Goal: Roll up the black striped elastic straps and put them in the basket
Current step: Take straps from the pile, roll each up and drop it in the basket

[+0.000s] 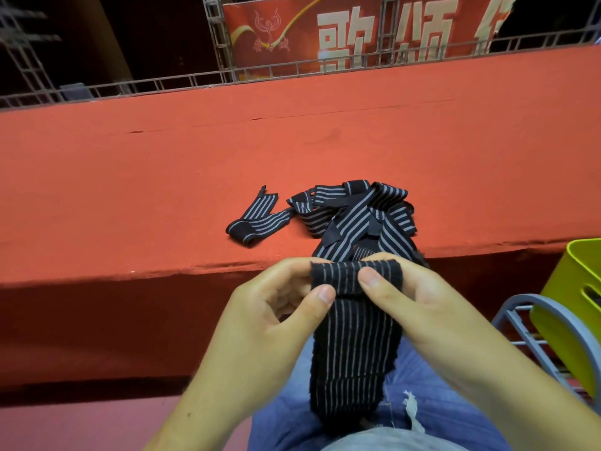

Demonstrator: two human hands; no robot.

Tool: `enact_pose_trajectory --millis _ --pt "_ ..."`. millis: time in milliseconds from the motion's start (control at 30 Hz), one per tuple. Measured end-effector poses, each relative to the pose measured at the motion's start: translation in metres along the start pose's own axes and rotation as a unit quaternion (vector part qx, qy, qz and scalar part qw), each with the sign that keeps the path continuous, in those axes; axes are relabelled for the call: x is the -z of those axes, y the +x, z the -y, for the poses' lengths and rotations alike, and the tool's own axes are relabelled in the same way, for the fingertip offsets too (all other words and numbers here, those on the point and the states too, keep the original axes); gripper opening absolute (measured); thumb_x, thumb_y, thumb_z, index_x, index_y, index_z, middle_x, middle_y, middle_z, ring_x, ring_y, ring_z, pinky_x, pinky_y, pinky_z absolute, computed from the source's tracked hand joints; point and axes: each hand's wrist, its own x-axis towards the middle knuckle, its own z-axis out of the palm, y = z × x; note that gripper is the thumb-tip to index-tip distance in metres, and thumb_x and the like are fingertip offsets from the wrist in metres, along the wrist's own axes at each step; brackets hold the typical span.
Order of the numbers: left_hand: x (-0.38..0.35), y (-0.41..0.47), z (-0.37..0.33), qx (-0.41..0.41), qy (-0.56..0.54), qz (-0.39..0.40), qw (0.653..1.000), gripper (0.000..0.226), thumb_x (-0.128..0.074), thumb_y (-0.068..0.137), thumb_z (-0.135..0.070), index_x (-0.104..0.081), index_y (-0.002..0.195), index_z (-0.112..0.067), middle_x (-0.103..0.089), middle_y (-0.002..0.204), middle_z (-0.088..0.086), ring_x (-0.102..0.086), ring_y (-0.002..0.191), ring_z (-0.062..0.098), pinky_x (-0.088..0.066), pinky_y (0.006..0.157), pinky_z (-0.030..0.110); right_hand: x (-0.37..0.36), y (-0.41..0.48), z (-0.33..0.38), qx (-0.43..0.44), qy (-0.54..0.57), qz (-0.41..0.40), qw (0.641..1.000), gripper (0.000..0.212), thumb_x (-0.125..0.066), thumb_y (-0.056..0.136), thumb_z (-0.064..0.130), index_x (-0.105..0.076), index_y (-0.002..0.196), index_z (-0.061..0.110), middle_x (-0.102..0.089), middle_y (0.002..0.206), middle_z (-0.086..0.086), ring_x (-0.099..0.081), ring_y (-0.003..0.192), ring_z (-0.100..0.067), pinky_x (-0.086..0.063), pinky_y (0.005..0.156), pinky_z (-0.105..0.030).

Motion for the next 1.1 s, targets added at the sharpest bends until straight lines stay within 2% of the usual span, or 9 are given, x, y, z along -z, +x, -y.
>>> enact_pose_trajectory --millis 133,267,433,567,667,800,867,1033,1100 --pt "-0.0009 0.0004 -0.0029 -0.012 -0.009 -0.01 1.0 0.018 -0.072 0.094 -0.025 -0.075 0.109 -0.036 -0.078 0.102 -0.001 -0.074 0.098 0.019 -0.059 0.091 0.037 0.0009 -0.0007 -0.0009 -0.047 0.022 0.023 0.998 0.063 -0.056 0.087 0.075 -0.076 0.117 0.024 -0.079 0.117 -0.003 -0.073 0.114 -0.02 -0.049 0.11 -0.055" --pt "-0.0019 0.0005 -0.0065 -0.025 -0.017 -0.024 0.999 0.025 -0.069 0.088 -0.023 -0.076 0.108 -0.037 -0.079 0.104 -0.007 -0.074 0.1 0.015 -0.057 0.089 0.025 0.0019 0.0006 -0.0025 -0.077 0.018 0.023 0.997 0.089 -0.054 0.078 0.09 -0.075 0.117 0.013 -0.077 0.118 -0.013 -0.071 0.117 -0.03 -0.045 0.112 -0.058" --pt "-0.0033 0.0011 -0.0063 -0.023 -0.023 -0.049 0.998 0.03 -0.072 0.084 -0.02 -0.078 0.106 -0.04 -0.079 0.101 -0.008 -0.075 0.096 0.012 -0.058 0.088 0.024 0.0026 0.0001 -0.0008 -0.077 0.106 0.03 0.991 0.069 -0.061 0.084 0.073 -0.077 0.115 0.014 -0.078 0.118 -0.011 -0.072 0.118 -0.027 -0.046 0.113 -0.05" --pt "-0.0038 0.0017 -0.0058 -0.015 -0.036 -0.064 0.997 0.029 -0.073 0.081 -0.021 -0.079 0.102 -0.04 -0.079 0.092 -0.007 -0.071 0.084 0.009 -0.056 0.082 0.019 0.0023 -0.0013 0.0025 -0.062 0.156 0.034 0.985 0.044 -0.06 0.09 0.049 -0.08 0.115 0.018 -0.078 0.119 -0.01 -0.073 0.116 -0.024 -0.05 0.1 -0.04" --pt "-0.0023 0.0019 -0.0061 -0.009 -0.029 -0.051 0.998 0.03 -0.072 0.084 -0.019 -0.078 0.106 -0.04 -0.078 0.098 -0.006 -0.072 0.089 0.011 -0.056 0.084 0.02 0.0016 -0.0021 0.0049 -0.048 0.165 0.039 0.984 0.032 -0.061 0.096 0.04 -0.08 0.114 0.023 -0.078 0.12 -0.007 -0.073 0.116 -0.019 -0.049 0.098 -0.037" --pt "-0.0026 0.0014 -0.0056 -0.005 -0.012 -0.035 0.999 0.039 -0.073 0.088 -0.01 -0.075 0.11 -0.042 -0.077 0.105 -0.005 -0.073 0.096 0.017 -0.057 0.089 0.024 0.0033 -0.0018 0.003 -0.041 0.165 0.04 0.985 0.037 -0.058 0.094 0.04 -0.079 0.118 0.02 -0.077 0.122 -0.008 -0.072 0.117 -0.02 -0.048 0.097 -0.036" --pt "-0.0023 0.0007 -0.0051 -0.002 -0.006 -0.026 1.0 0.042 -0.075 0.091 -0.006 -0.073 0.114 -0.041 -0.077 0.107 -0.006 -0.072 0.099 0.013 -0.056 0.089 0.023 0.004 -0.0021 0.0026 -0.038 0.167 0.045 0.984 0.038 -0.057 0.094 0.039 -0.078 0.119 0.02 -0.077 0.123 -0.009 -0.072 0.118 -0.022 -0.049 0.098 -0.037" --pt "-0.0019 -0.0012 -0.005 0.007 0.013 0.013 1.0 0.043 -0.069 0.089 -0.028 -0.063 0.132 -0.034 -0.072 0.122 -0.019 -0.067 0.115 0.001 -0.049 0.093 0.014 0.0052 -0.0026 0.0009 -0.027 0.113 0.043 0.992 0.034 -0.061 0.094 0.03 -0.076 0.12 0.015 -0.076 0.124 -0.014 -0.071 0.12 -0.03 -0.048 0.111 -0.054" --pt "-0.0021 -0.0012 -0.0035 0.009 0.016 0.019 1.0 0.045 -0.067 0.091 -0.032 -0.06 0.135 -0.035 -0.07 0.125 -0.023 -0.064 0.12 -0.001 -0.048 0.096 0.014 0.0047 -0.0028 0.0011 -0.021 0.093 0.036 0.995 0.031 -0.063 0.095 0.029 -0.075 0.12 0.015 -0.076 0.123 -0.014 -0.071 0.12 -0.03 -0.047 0.112 -0.056"
